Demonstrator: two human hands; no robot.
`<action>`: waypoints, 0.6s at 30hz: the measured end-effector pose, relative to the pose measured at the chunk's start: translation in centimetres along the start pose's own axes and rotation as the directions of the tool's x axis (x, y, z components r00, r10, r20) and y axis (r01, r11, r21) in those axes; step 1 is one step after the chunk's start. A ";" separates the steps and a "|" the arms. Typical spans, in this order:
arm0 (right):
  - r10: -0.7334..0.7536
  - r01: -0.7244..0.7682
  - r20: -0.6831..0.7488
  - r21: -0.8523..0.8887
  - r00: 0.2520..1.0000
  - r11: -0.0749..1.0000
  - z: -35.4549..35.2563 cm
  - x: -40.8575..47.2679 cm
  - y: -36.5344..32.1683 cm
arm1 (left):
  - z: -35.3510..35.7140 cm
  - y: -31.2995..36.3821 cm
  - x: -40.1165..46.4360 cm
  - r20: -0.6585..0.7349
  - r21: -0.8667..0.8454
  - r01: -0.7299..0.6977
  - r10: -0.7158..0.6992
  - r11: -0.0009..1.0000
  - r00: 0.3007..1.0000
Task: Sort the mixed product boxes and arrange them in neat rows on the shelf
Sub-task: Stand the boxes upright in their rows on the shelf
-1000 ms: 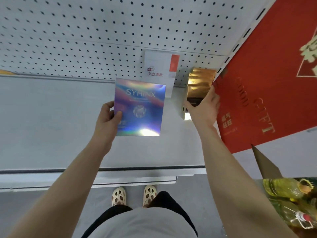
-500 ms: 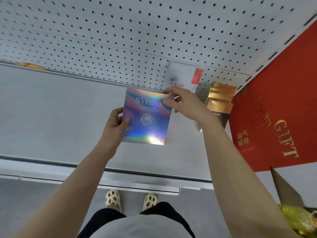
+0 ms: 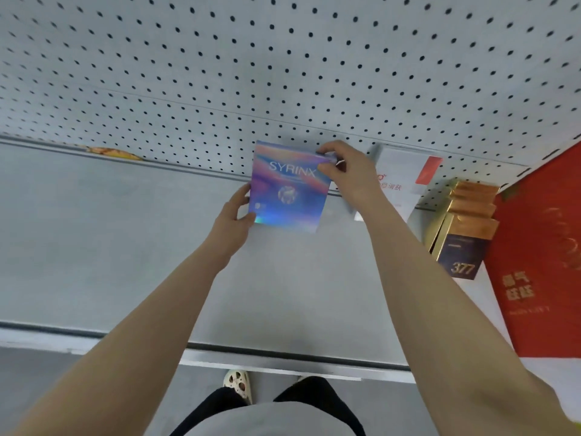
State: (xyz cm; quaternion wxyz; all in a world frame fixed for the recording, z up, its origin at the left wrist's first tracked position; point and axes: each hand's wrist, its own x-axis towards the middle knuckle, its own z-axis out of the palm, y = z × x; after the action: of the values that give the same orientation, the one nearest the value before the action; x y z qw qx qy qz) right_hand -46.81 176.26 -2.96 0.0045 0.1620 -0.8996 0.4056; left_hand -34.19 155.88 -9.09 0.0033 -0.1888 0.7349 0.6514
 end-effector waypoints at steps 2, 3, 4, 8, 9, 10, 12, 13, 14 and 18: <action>-0.025 0.021 -0.099 -0.047 0.995 0.999 0.8 0.4 -0.1 | -0.2 -0.2 1.3 0.016 -0.005 0.013 -0.013 1.000 1.000; -0.037 0.029 -0.150 -0.057 0.988 0.998 1.3 0.5 -0.2 | -0.3 -0.3 1.7 0.017 -0.011 0.020 -0.019 1.000 1.000; -0.046 0.036 -0.201 -0.056 0.979 0.998 1.7 0.6 -0.1 | -0.2 -0.2 2.1 0.009 -0.018 0.020 -0.020 1.000 1.000; -0.079 0.062 -0.290 -0.065 0.954 0.996 3.0 0.8 0.0 | 0.2 0.3 2.8 -0.019 -0.041 -0.008 0.007 0.999 1.000; -0.083 0.060 -0.291 -0.087 0.953 0.994 3.3 0.7 0.0 | 0.3 0.3 2.8 -0.019 -0.043 -0.016 0.015 0.999 1.000; -0.084 0.054 -0.290 -0.110 0.953 0.992 3.5 0.7 0.1 | 0.3 0.3 2.7 -0.021 -0.042 -0.017 0.017 0.999 1.000; -0.099 0.057 -0.288 -0.151 0.953 0.987 3.8 0.7 0.1 | 0.3 0.1 2.8 -0.025 -0.047 -0.009 0.008 0.999 1.000; -0.110 0.065 -0.282 -0.167 0.953 0.984 3.8 0.8 0.1 | 0.3 -0.1 2.8 -0.025 -0.052 -0.005 0.003 0.999 1.000; -0.118 0.069 -0.275 -0.181 0.954 0.981 3.9 0.8 0.2 | 0.3 -0.2 2.9 -0.024 -0.057 -0.002 0.001 0.998 1.000; -0.108 0.064 -0.238 -0.188 0.965 0.980 3.7 0.9 0.3 | 0.2 -0.4 2.7 -0.016 -0.052 0.004 -0.005 0.999 1.000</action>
State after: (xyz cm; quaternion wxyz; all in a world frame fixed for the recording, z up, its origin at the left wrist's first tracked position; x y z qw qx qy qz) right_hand -47.32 173.51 -5.51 0.1487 0.1483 -0.9169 0.3394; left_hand -36.67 155.30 -10.22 -0.0063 -0.1957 0.7174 0.6685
